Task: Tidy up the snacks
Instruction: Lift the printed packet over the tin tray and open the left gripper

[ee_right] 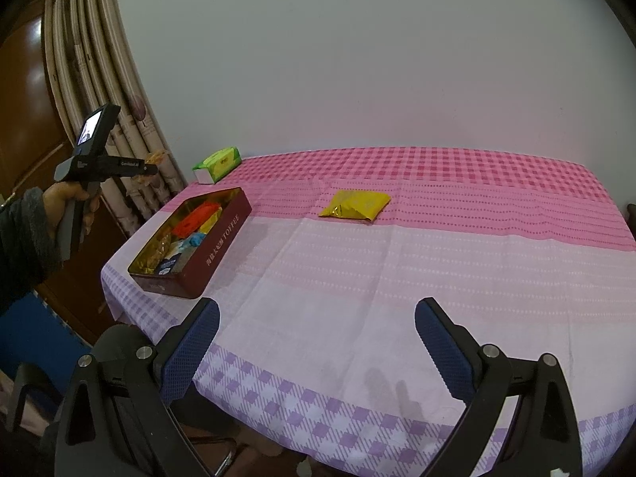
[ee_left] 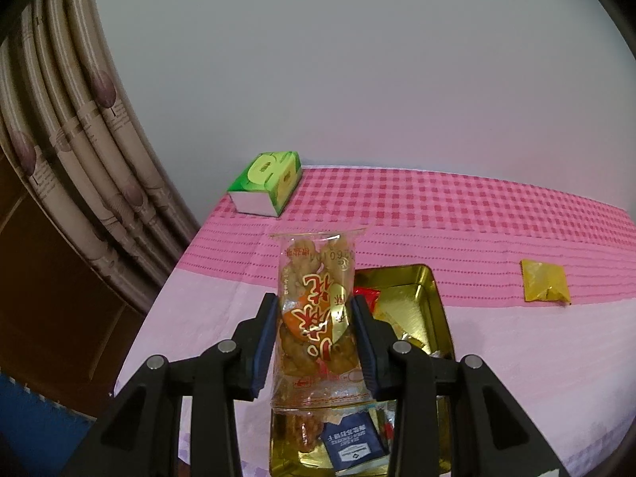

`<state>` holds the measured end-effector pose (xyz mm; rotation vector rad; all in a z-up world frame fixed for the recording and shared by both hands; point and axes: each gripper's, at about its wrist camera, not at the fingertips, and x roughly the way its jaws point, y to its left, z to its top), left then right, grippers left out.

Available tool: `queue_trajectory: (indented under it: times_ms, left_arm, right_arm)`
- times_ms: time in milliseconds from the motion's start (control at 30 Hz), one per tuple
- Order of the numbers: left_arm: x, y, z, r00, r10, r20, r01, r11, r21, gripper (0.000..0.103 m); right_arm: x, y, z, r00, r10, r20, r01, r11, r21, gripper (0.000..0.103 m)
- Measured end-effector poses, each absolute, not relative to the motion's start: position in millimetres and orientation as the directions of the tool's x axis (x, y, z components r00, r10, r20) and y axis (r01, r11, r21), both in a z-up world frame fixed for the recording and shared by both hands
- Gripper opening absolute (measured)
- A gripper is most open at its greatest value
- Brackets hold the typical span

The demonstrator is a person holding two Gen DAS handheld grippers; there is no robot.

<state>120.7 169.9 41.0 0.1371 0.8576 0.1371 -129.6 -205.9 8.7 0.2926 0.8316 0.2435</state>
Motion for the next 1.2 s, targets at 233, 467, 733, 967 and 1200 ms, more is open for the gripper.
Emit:
queue_trajectory:
  times_ms: [233, 467, 733, 967, 1200]
  left_arm:
    - [113.1, 177.9, 26.5, 0.634, 0.207, -0.745, -0.086, 0.976, 0.199, 0.037]
    - [104.5, 174.3, 12.7, 0.628, 0.213, -0.748, -0.076, 0.974, 0.214, 0.037]
    - [97.2, 171.2, -10.5, 0.612, 0.217, -0.76, -0.064, 0.972, 0.227, 0.037]
    - [94.4, 173.4, -31.7, 0.587, 0.199, -0.785, -0.054, 0.977, 0.207, 0.037]
    - [97.1, 172.8, -52.9, 0.569, 0.178, -0.803, -0.044, 0.982, 0.186, 0.038]
  right_arm:
    - [-131.0, -205.6, 6.7, 0.646, 0.326, -0.69, -0.098, 0.932, 0.349, 0.099]
    - [-132.2, -203.3, 6.3, 0.639, 0.326, -0.696, -0.1, 0.933, 0.345, 0.099]
    - [-130.5, -199.7, -0.4, 0.622, 0.327, -0.712, -0.101, 0.935, 0.341, 0.099]
    - [-130.1, -197.1, -7.0, 0.606, 0.325, -0.726, -0.101, 0.937, 0.335, 0.1]
    - [-127.4, -195.8, -22.1, 0.575, 0.316, -0.754, -0.087, 0.941, 0.328, 0.1]
